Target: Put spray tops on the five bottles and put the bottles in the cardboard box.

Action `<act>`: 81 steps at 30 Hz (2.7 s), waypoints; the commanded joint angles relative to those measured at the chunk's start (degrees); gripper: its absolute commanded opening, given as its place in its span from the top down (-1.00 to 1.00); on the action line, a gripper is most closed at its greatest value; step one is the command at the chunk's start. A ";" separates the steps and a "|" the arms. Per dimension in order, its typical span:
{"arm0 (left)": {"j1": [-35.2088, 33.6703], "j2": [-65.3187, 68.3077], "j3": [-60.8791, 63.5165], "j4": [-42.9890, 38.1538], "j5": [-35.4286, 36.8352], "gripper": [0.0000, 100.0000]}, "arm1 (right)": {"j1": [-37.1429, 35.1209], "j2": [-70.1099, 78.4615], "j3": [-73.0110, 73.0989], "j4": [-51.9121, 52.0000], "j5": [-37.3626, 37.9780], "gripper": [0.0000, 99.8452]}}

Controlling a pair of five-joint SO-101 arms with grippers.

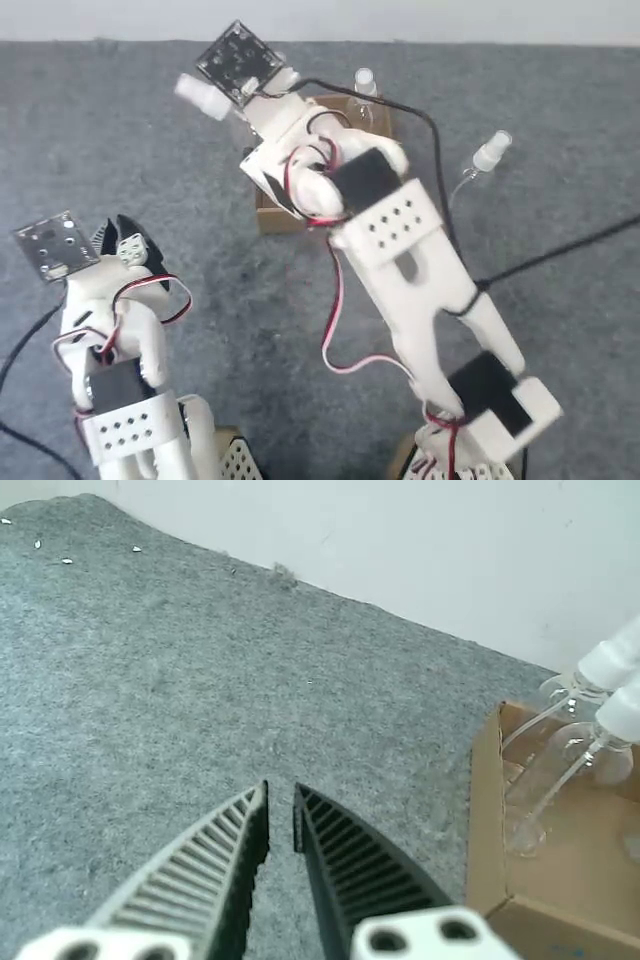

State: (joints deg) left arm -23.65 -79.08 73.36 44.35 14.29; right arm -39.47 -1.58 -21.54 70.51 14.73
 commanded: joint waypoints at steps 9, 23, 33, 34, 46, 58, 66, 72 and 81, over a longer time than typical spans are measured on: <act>0.18 -0.88 -0.66 -1.93 0.35 0.91 | -0.57 -15.34 -1.85 10.77 -0.70 0.78; 0.35 -0.88 -0.48 -4.40 0.62 0.91 | -0.57 -35.91 21.19 0.48 -3.96 0.78; 6.15 -0.88 -5.76 -9.05 0.70 0.92 | -5.14 -49.27 50.37 -25.89 -4.22 0.78; 6.77 -0.88 -6.73 -9.05 0.70 0.92 | -5.14 -49.27 51.78 -27.30 -4.31 0.78; 17.67 -0.88 -17.80 -9.23 0.26 0.91 | -6.46 -49.27 61.19 -38.37 -11.08 0.78; 26.81 -0.88 -20.35 -8.88 -6.95 0.92 | -9.54 -49.19 62.24 -38.29 -10.90 0.78; 24.26 -0.88 -30.99 1.23 -6.68 0.92 | -7.16 -49.71 62.24 -38.55 -10.99 0.78; 12.57 -0.88 -31.87 2.81 -4.31 0.92 | -7.08 -49.36 62.24 -38.55 -10.99 0.78; -4.04 -0.88 -27.30 9.93 -4.31 0.92 | -7.43 -47.96 57.93 -30.37 -7.82 0.78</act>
State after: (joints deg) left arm -23.38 -79.69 44.53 50.15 9.27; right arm -47.56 -48.97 41.58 36.92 5.05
